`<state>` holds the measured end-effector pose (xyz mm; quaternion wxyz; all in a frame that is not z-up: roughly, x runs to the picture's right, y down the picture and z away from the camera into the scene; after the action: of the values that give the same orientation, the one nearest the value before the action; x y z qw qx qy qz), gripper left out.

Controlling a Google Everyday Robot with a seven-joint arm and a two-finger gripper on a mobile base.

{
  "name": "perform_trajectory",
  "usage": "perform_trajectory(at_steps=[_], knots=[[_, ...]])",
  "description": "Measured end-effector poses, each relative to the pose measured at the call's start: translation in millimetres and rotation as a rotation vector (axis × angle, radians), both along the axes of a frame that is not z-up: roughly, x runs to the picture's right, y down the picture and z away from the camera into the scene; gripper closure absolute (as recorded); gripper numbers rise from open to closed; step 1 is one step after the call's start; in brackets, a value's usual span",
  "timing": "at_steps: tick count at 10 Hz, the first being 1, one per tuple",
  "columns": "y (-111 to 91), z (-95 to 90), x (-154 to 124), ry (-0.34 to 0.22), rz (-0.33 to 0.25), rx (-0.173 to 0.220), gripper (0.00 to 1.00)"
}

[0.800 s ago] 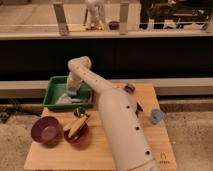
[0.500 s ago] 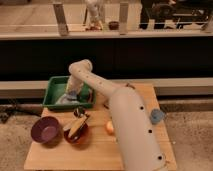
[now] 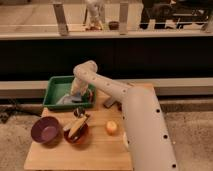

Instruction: Wipe tray with sponge

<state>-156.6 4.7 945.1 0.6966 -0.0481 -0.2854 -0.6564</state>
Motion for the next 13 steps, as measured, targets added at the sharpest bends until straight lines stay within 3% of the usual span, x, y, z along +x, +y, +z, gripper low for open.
perform_trajectory(at_steps=[3, 5, 7, 9, 13], knots=[[-24, 12.0, 32, 0.064, 0.035, 0.029, 1.00], [-43, 29.0, 29, 0.075, 0.043, 0.042, 1.00], [-55, 44.1, 13, 0.063, 0.044, 0.048, 1.00], [-55, 51.0, -21, 0.024, 0.023, 0.044, 1.00], [-34, 47.1, -69, -0.062, -0.054, 0.013, 1.00]])
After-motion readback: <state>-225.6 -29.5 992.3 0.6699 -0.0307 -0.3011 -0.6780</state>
